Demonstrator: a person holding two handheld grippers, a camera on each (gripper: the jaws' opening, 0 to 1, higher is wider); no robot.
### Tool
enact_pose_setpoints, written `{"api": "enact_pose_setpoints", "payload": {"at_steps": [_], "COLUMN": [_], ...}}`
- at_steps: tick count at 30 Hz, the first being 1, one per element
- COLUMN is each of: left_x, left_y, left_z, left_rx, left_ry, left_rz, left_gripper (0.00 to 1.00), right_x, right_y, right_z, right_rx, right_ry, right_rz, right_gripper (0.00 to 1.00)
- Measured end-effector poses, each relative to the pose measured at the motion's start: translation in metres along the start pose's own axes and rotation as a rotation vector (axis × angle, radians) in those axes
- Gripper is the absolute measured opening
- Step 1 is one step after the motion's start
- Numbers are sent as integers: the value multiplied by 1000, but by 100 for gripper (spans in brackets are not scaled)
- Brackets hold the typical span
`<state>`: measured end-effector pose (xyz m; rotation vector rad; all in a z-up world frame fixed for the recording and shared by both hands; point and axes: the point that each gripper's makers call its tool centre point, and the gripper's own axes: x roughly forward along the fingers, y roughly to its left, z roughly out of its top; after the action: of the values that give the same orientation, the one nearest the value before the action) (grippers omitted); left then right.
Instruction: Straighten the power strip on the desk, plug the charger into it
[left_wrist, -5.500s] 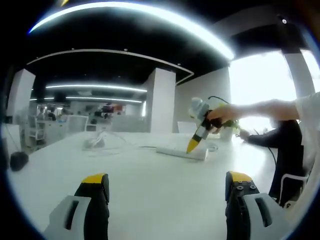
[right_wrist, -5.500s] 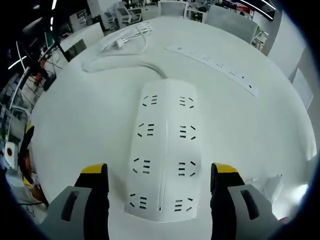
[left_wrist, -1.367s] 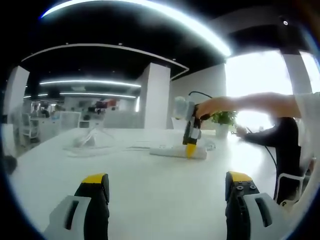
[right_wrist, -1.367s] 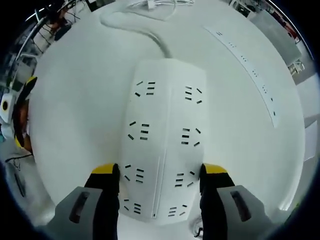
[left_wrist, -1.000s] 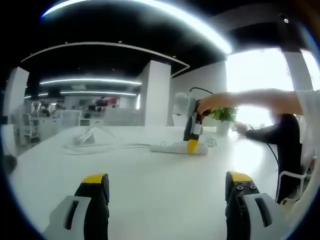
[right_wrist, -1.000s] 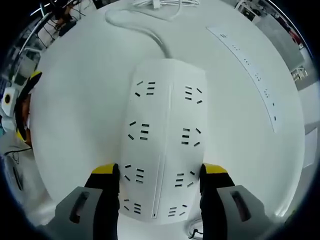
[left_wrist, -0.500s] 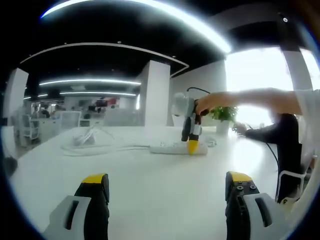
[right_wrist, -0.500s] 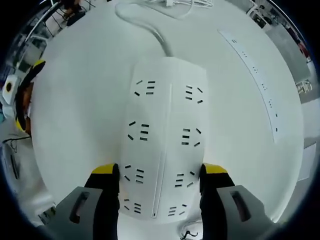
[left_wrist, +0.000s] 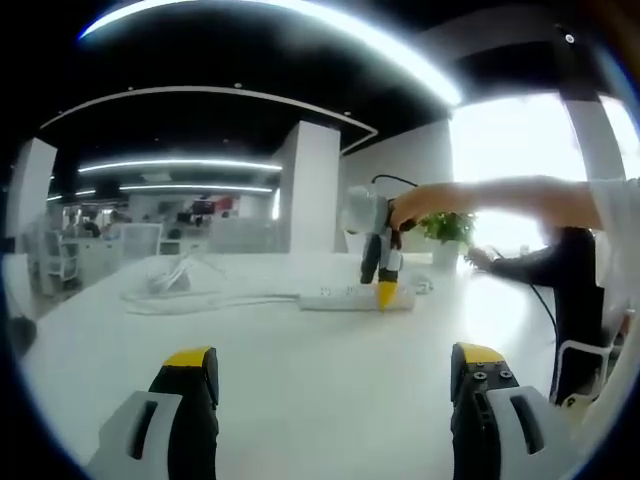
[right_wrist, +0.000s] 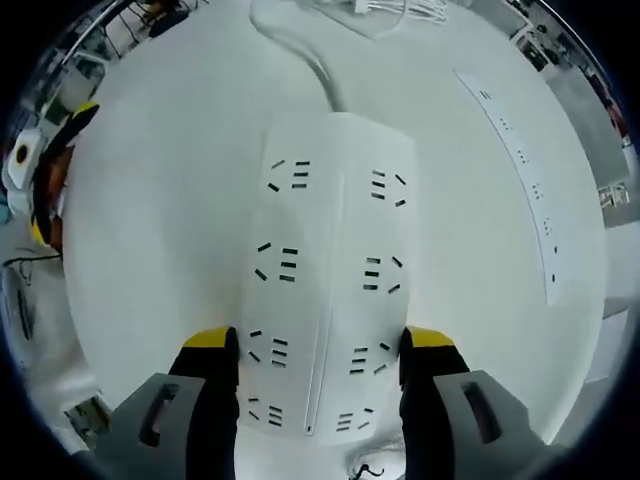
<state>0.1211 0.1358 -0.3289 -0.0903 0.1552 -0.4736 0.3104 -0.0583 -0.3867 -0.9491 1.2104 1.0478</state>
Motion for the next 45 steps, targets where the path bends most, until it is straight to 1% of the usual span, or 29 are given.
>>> {"api": "enact_pose_setpoints", "payload": {"at_steps": [4,11,18,23,31,38,45], "left_x": [1,2,3,3,3,2,2], "left_y": [-1,-1,-2,-1,0,1,1], "left_z": [-1,2,1,1,0,0,-1], "left_rx": [2,6,6,1,1,-3,-4], "left_ry": [8,2,8,-1,2,0,0], "left_rz": [-4,-5,-6,-3,-2,2,4], "left_gripper": [99,99,99,99,99,99,99], "right_x": [0,0,1,1,0,0,1], "right_y": [0,-1,-2,-2,-5,-5,-1], "right_z": [2,3,4,5,7,8,10], "right_rx": [-30,-68,-98,-125,-173,-200,-269], "right_ry": [-2,4,13,18,26,25,46], "right_rz": [3,3,3,-2,-25,-28,-24], "right_gripper": [64,64,64,64,63,63,63]}}
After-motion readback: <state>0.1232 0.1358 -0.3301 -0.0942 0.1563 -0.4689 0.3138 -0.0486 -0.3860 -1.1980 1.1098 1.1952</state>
